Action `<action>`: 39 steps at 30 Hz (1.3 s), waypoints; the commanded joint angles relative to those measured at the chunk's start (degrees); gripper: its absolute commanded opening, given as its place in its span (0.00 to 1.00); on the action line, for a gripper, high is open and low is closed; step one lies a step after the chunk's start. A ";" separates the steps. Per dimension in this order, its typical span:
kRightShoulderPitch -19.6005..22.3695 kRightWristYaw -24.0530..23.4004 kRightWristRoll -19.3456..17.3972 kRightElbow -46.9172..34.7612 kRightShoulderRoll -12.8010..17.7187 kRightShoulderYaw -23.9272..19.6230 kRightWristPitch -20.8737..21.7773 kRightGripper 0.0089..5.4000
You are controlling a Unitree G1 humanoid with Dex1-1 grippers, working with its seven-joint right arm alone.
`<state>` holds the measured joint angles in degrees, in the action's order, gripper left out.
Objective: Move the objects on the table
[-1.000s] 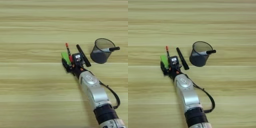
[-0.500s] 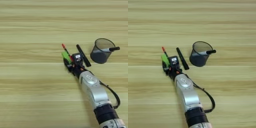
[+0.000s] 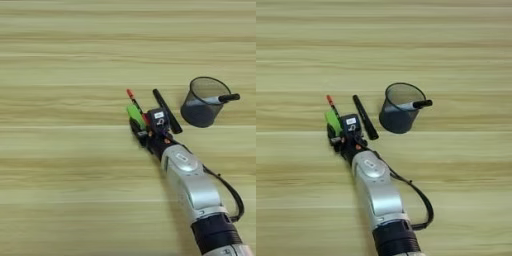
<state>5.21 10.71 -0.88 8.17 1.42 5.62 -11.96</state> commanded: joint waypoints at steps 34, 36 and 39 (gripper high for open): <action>9.26 -2.34 -3.79 -27.19 8.12 -14.56 -8.25 0.39; 8.92 -2.32 -4.33 -28.26 9.42 -16.73 -8.67 0.39; 7.83 -2.20 -4.96 -29.41 11.28 -19.73 -9.23 0.39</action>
<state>10.53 9.07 -4.90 -17.76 9.75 -11.28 -22.06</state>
